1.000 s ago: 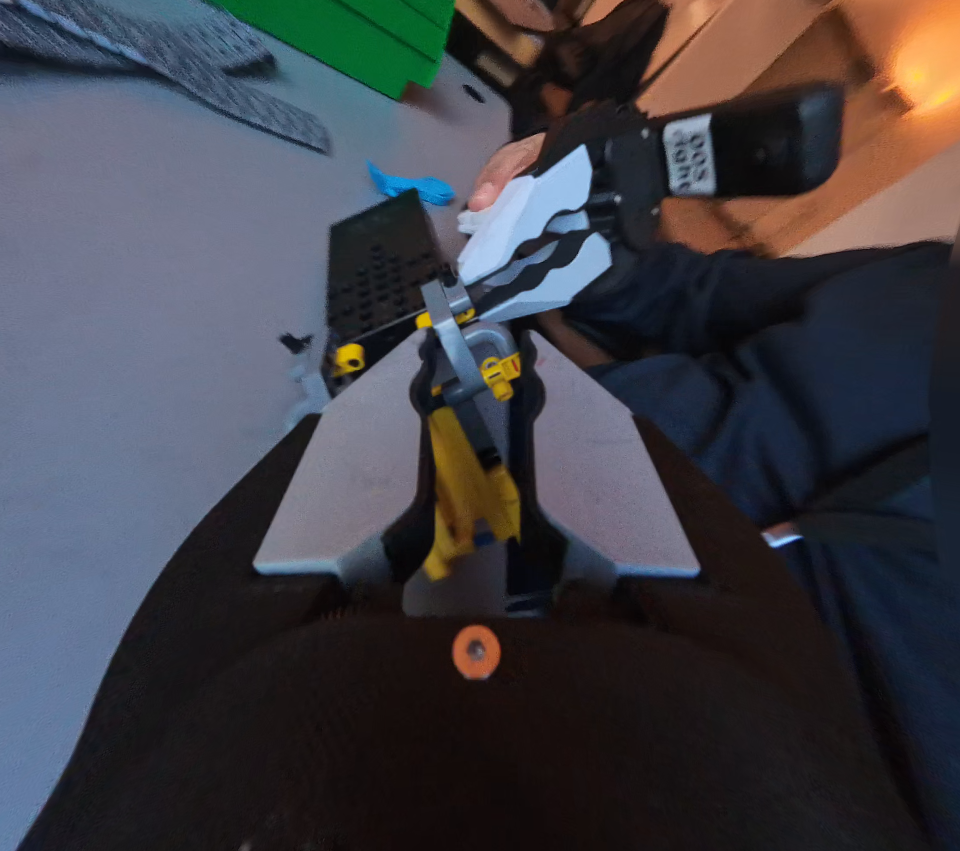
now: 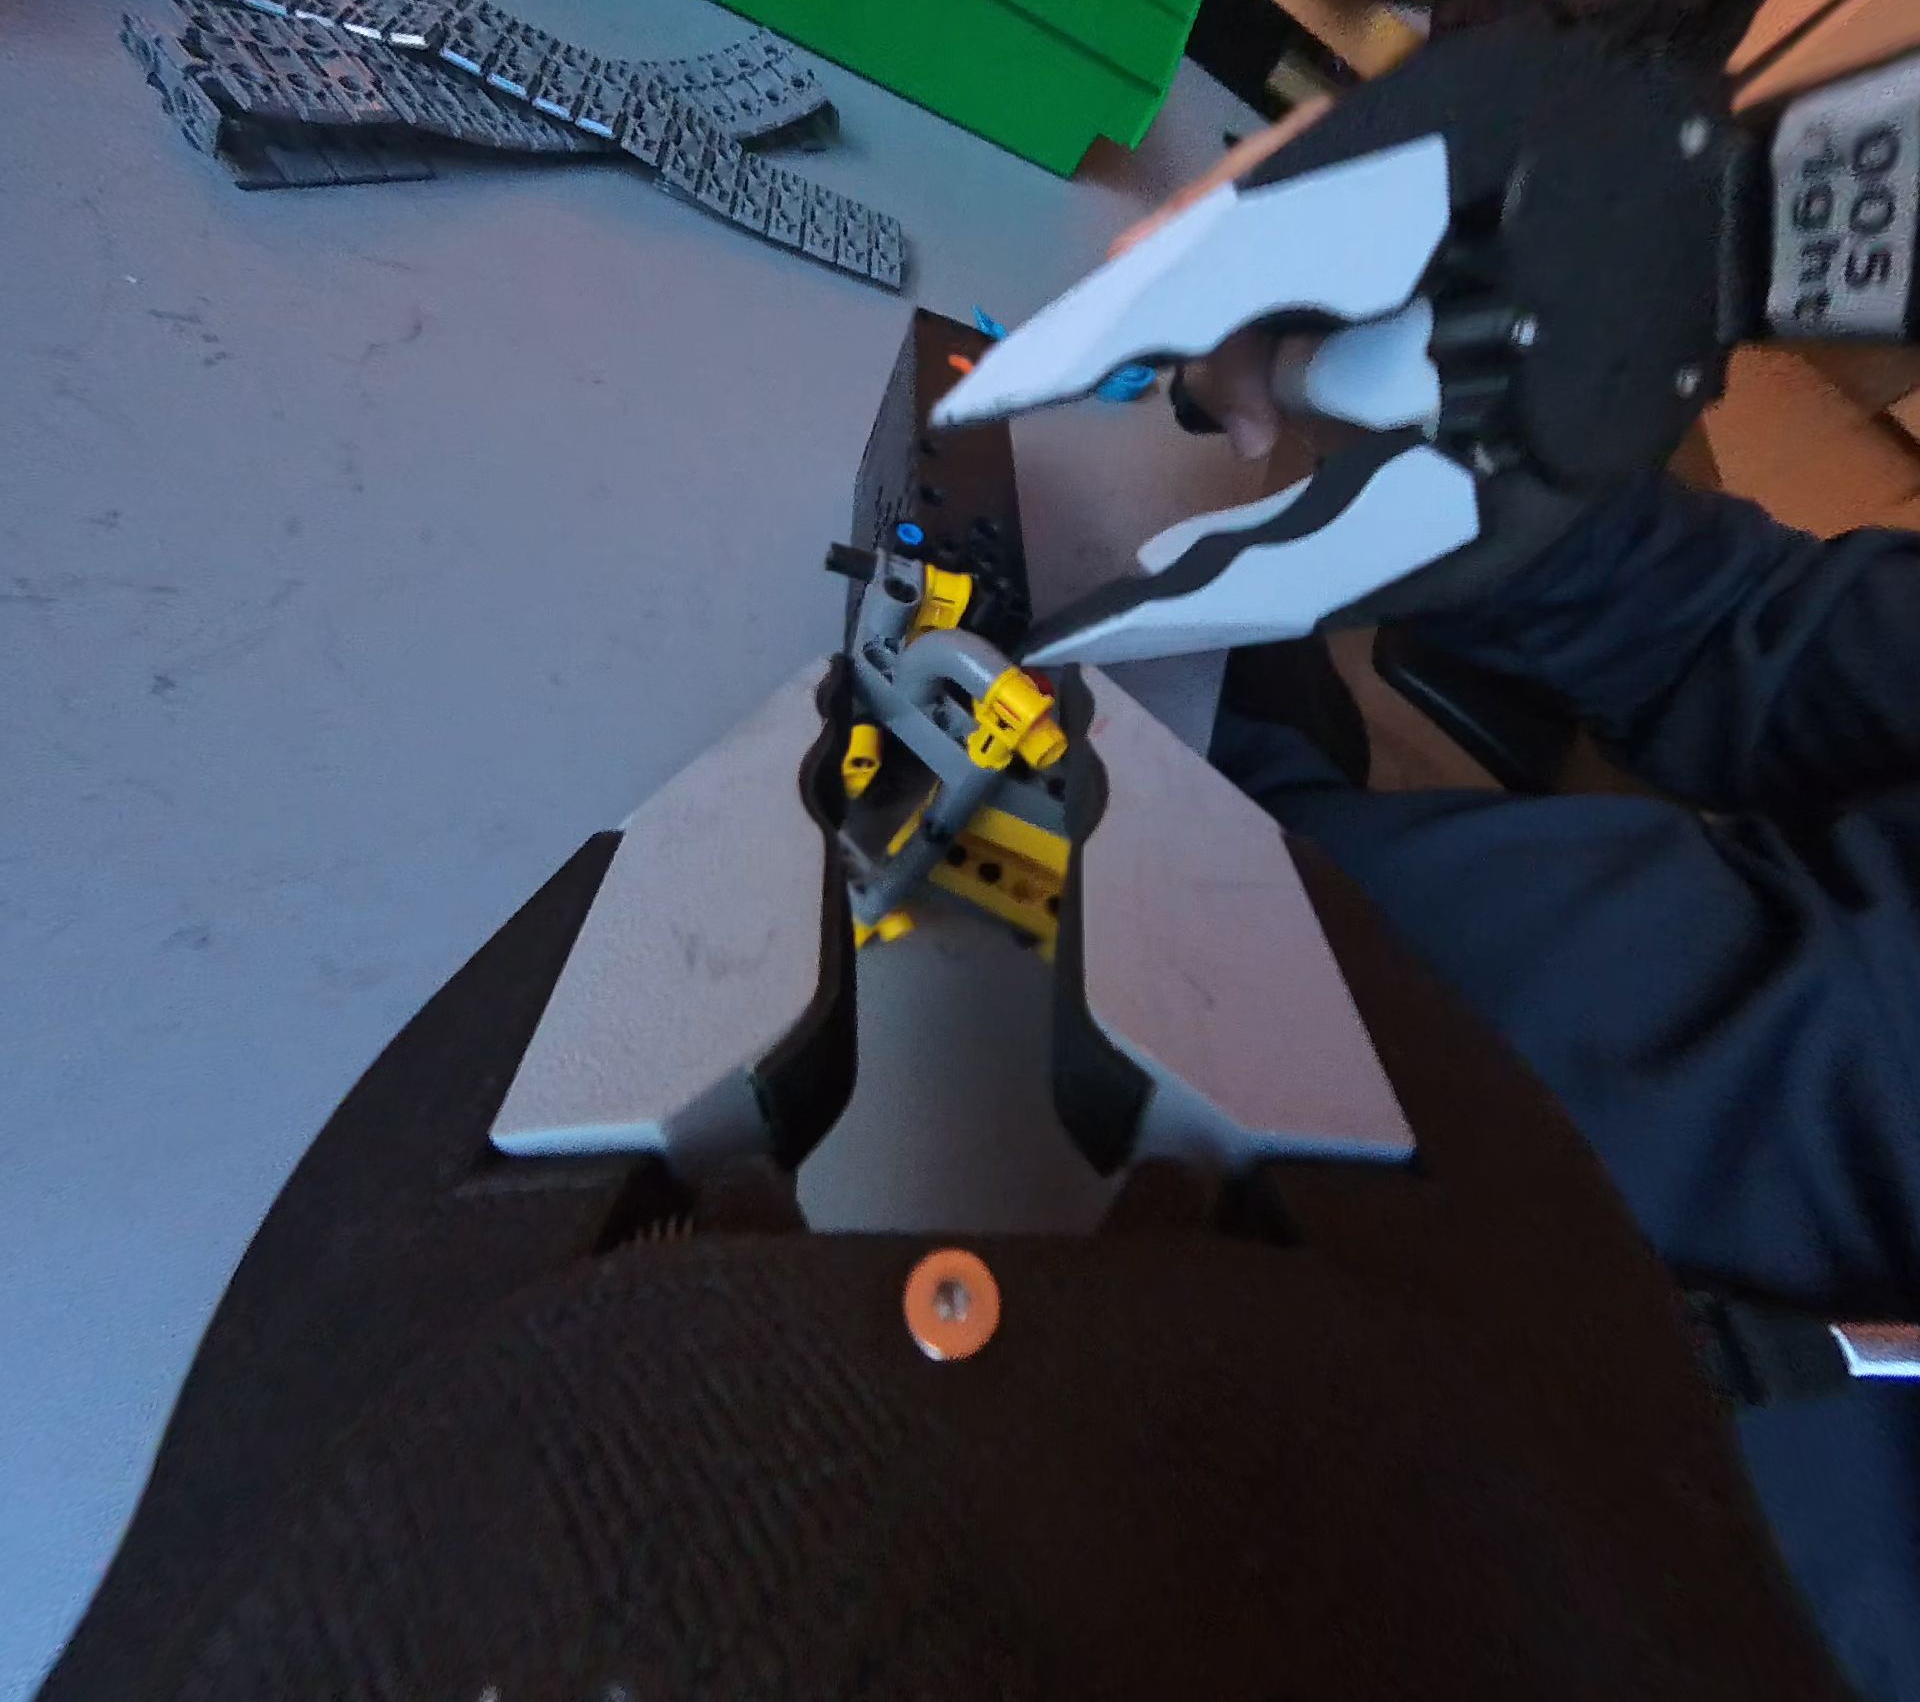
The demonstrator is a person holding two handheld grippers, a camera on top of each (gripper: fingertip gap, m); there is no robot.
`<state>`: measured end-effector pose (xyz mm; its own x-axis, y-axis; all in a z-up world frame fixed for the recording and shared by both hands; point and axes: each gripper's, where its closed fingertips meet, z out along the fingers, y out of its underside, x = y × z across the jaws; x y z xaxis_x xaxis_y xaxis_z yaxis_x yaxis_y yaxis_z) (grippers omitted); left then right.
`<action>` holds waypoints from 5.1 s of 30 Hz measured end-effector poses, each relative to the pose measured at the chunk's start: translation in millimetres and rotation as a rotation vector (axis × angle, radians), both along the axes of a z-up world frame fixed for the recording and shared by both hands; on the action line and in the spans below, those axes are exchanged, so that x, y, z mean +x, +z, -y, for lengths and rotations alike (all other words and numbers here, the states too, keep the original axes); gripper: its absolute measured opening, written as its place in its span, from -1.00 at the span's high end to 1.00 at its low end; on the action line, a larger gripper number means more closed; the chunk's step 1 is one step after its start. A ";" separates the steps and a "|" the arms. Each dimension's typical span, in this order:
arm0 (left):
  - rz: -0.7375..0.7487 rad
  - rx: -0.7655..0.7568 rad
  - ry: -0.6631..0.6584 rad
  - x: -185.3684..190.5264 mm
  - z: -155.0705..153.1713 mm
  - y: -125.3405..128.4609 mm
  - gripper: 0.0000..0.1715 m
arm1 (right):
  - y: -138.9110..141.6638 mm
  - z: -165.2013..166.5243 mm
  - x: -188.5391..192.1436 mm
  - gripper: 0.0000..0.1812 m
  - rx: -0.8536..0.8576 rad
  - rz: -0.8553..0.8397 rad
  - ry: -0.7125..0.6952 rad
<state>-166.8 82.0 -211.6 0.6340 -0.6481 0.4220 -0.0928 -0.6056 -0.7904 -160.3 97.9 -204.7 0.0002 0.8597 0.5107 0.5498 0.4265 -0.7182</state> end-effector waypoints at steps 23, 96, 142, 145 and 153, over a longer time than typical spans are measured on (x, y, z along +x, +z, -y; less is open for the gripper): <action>0.451 -0.219 -0.031 0.4 5.3 20.5 0.70 | -39.1 -11.2 11.3 0.51 0.046 0.121 -0.005; 0.144 -0.072 -0.037 49.2 14.1 -16.6 0.12 | -61.6 -40.5 162.0 0.82 -0.573 0.011 -0.357; -1.017 0.931 -0.399 55.3 28.6 44.6 0.80 | 34.9 55.3 86.7 0.86 -0.707 -0.005 -0.022; -1.048 0.988 -0.391 57.6 24.8 45.7 0.83 | 35.7 53.2 87.5 0.87 -0.748 -0.008 -0.015; -1.167 1.049 -0.367 50.4 2.6 27.6 0.87 | 22.1 30.6 80.9 1.00 -0.794 -0.029 -0.029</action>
<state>-116.4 79.4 -184.0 0.0288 -0.5075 -0.8612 -0.9221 0.3191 -0.2189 -79.4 67.3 -182.6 0.0317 0.9663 -0.2555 0.5295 -0.2331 -0.8156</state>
